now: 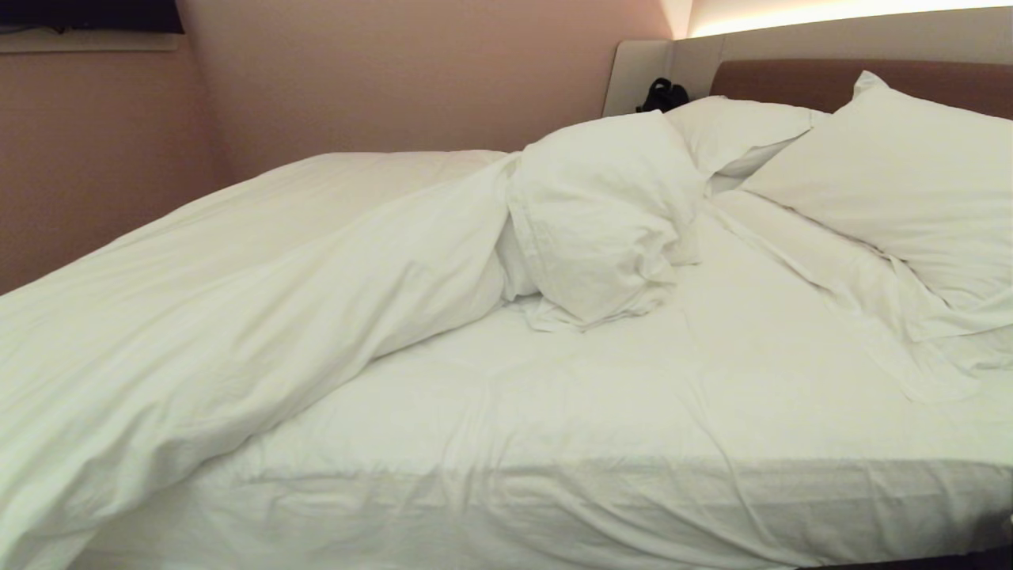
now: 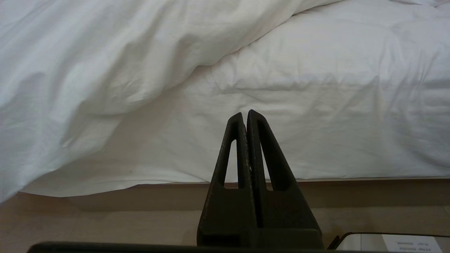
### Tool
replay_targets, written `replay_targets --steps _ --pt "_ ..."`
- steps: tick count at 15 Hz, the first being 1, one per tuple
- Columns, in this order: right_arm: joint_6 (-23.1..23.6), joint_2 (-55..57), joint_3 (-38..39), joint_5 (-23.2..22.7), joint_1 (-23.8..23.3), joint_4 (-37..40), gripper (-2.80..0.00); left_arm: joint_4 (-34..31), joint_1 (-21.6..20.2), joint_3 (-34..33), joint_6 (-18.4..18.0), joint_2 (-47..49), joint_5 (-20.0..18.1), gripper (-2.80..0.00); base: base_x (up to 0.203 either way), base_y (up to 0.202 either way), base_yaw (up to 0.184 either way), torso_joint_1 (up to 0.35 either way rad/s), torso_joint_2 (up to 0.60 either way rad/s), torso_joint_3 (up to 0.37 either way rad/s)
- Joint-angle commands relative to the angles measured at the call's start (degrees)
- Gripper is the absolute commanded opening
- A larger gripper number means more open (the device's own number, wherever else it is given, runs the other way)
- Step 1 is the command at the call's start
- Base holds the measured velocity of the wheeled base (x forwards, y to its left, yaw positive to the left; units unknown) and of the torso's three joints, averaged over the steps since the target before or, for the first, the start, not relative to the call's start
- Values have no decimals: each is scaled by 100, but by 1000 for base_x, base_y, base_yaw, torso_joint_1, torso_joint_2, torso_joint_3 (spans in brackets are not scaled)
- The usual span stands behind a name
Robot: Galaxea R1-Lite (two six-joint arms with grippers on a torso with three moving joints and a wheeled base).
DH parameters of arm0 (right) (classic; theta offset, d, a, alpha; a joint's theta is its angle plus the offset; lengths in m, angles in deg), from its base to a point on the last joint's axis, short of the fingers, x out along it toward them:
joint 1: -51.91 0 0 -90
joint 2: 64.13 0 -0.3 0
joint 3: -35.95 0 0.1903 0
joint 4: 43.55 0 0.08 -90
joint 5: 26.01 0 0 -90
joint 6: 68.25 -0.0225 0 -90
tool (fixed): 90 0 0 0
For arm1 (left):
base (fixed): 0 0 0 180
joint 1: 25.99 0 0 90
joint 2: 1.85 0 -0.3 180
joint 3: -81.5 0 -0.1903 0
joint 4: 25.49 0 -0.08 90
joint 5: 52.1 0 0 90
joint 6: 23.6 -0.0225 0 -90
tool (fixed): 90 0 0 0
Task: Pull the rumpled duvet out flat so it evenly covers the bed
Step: Hold the folded corner of the quilt
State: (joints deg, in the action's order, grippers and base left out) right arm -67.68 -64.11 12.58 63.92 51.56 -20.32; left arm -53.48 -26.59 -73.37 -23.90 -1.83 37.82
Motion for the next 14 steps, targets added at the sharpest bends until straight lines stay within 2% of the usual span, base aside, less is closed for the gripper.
replay_targets --steps 1,6,10,14 --pt "-5 -2 0 7 0 -4 -280 -3 -2 -1 2 -2 -1 -280 0 0 0 0 0 0" --pt "-14 -2 -2 34 0 -39 -280 -3 -2 -1 -5 -2 -1 -280 0 0 0 0 0 0" --pt "-40 -2 -376 16 0 30 -280 -3 -2 -1 -5 -2 -1 -280 0 0 0 0 0 0" --pt "-105 106 -758 -29 0 516 -280 -3 -2 -1 1 -2 -1 -280 0 0 0 0 0 0"
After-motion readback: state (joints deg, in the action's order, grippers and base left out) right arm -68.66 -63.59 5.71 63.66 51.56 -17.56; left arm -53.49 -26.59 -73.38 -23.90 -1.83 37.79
